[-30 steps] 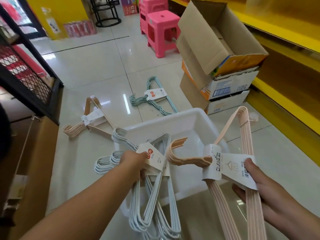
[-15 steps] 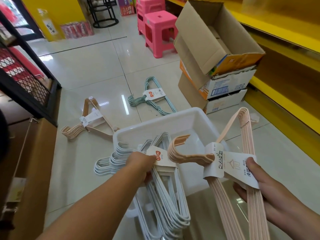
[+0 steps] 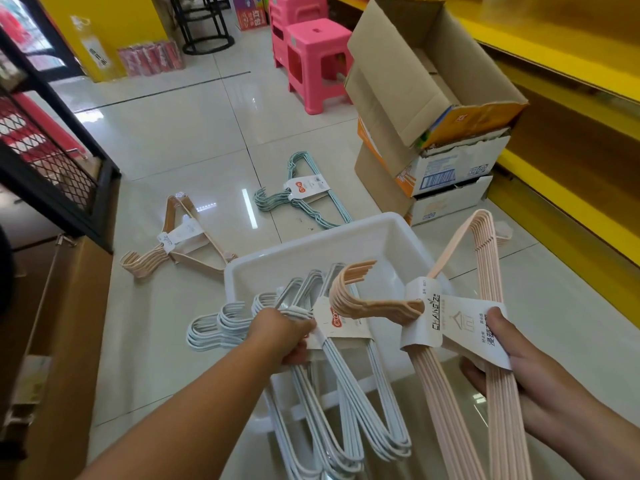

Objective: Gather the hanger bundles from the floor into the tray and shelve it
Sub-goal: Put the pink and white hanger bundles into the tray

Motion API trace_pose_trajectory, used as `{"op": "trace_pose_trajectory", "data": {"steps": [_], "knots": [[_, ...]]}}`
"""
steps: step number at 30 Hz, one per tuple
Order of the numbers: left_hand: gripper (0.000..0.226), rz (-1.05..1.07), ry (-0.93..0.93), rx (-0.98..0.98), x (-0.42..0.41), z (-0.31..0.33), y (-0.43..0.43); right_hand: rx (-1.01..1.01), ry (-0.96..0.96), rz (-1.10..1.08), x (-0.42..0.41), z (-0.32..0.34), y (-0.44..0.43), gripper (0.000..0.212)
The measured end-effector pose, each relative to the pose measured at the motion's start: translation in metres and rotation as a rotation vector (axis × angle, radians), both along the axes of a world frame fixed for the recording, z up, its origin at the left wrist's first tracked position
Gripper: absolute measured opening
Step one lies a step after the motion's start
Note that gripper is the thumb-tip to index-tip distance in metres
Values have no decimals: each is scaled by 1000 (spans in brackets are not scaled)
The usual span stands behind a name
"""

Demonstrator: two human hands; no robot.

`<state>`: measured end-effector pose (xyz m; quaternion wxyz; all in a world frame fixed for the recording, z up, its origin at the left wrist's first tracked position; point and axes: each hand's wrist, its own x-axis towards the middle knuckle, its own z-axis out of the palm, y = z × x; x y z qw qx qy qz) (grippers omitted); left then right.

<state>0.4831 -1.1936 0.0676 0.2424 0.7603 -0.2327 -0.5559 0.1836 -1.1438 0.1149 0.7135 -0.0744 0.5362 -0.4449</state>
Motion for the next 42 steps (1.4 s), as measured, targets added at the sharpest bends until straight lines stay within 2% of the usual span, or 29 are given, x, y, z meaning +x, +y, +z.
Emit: {"op": "trace_pose_trajectory", "data": {"steps": [3, 7, 10, 13, 15, 17, 20, 27, 33, 36, 42], "knots": [[21, -7, 181, -80, 0, 8, 9, 5, -11, 9, 2, -1, -1, 44], [29, -43, 257, -182, -3, 27, 27, 8, -24, -6, 11, 0, -5, 51], [34, -37, 388, -208, -9, 42, 42, 0, -44, -16, 26, 4, -10, 45], [56, -59, 538, -194, -15, 54, 56, 1, -67, -19, 48, 5, -15, 34], [52, -138, 552, -181, -21, 62, 63, 3, -90, -10, 65, 4, -19, 33], [36, -165, 526, -200, -26, 68, 65, 5, -101, 2, 82, 0, -25, 37], [34, -92, 443, -215, -24, 64, 58, 3, -47, 13, 103, -5, -37, 41], [21, -41, 355, -123, -19, 39, 29, 38, 357, 119, 129, -25, -64, 43], [26, -39, 224, -53, -28, 18, 4, 101, 559, 303, 122, -59, -89, 53], [31, -56, 84, -44, -29, 17, -3, 87, 578, 409, 119, -69, -101, 53], [29, -98, -79, 15, -35, 17, -15, 96, 653, 596, 120, -85, -124, 52]]}}
